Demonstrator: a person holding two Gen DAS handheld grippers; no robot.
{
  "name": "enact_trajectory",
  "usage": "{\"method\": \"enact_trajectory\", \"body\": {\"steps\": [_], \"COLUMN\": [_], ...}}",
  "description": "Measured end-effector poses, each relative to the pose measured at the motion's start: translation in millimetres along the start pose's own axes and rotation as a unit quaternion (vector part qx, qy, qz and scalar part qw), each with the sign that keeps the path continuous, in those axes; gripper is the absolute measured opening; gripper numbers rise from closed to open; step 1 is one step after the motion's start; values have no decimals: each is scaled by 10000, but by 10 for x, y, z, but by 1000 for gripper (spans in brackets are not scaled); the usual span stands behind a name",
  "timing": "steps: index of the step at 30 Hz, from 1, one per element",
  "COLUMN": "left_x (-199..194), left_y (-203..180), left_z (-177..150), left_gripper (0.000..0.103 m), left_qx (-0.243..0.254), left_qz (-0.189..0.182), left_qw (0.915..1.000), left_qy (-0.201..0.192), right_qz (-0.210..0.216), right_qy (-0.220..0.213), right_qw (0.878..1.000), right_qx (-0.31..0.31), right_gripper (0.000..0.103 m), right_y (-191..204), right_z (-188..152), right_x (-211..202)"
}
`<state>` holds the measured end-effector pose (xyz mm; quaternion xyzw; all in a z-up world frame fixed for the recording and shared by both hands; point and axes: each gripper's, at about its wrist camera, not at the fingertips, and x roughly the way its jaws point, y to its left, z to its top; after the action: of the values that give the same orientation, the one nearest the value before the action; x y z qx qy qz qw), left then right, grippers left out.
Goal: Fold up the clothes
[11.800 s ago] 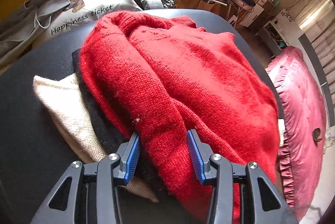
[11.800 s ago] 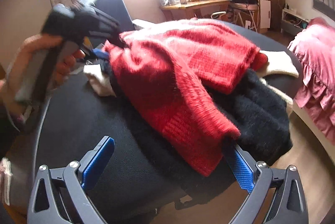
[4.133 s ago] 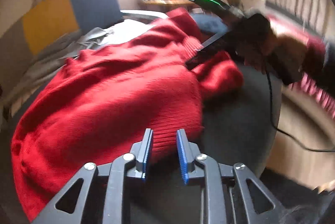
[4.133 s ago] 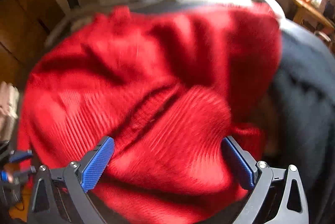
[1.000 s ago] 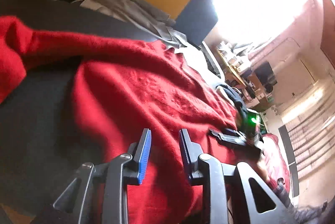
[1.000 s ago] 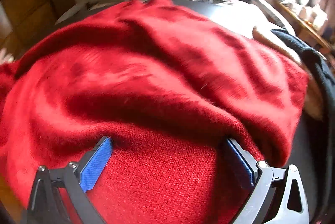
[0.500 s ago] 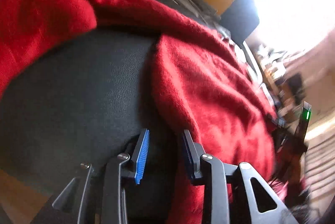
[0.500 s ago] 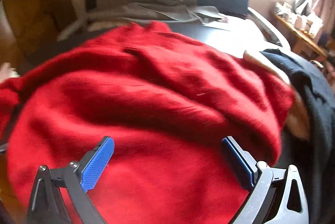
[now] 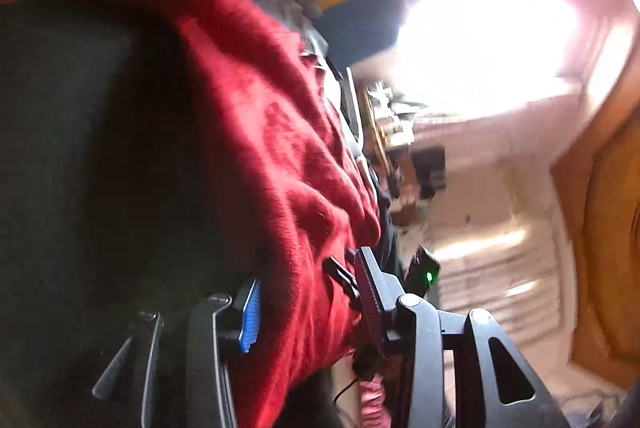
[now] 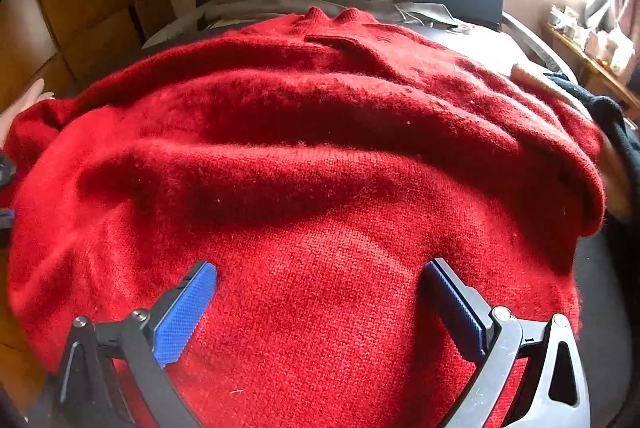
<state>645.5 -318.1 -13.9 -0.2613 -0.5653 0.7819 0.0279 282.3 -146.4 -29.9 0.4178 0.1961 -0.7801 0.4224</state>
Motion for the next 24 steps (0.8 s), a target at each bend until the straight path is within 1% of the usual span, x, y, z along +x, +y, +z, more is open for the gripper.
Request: {"method": "enact_trajectory", "body": {"steps": [3,5,6,8,10,11,12,14,15,18,21,22,24], "left_x": [-413,-742,-904,-1148,-1316,-1354,-1346,-1191,-1081,-607,-134,-10,180], "left_y": [-133,-175,-175,-143,-84,-15,58,220,273,309,341,325,262], "left_z": [-57,-80,-81,-104,-167,-198,-220,-239,-240,-202,-157,-139,-99], "left_gripper": [41,41,41,42,43,44,45,47,47,49,50,51,52], "left_qx": [272,362,348,286,223,191,144,7,-27,26,53,15,-42], "left_qz": [170,319,488,1069,1672,1967,2184,2381,2396,2054,1686,1571,1607], "left_qw": [9993,9974,9955,9865,9724,9650,9595,9567,9578,9721,9833,9858,9863], "left_qy": [-190,-527,-740,-1206,-1613,-1725,-1773,-1674,-1585,-1132,-689,-590,-377], "right_qz": [6,9,12,17,43,38,41,56,65,121,242,284,300], "right_qy": [-97,-219,-271,-373,-376,-402,-434,-476,-477,-454,-442,-432,-430], "right_qw": [10000,9998,9996,9993,9993,9992,9990,9988,9988,9989,9987,9986,9986], "right_qx": [-17,-7,-9,-14,-3,-20,-20,-8,-2,8,77,86,40], "right_gripper": [103,103,103,103,103,103,103,103,103,103,103,103,103], "right_y": [-5,-23,-23,-25,-33,-30,-29,-31,-32,-46,-82,-93,-90], "right_z": [-21,-65,-75,-96,-92,-95,-104,-115,-120,-115,-111,-108,-113], "right_x": [-2,-42,-44,-48,-51,-50,-53,-58,-62,-66,-73,-74,-73]}}
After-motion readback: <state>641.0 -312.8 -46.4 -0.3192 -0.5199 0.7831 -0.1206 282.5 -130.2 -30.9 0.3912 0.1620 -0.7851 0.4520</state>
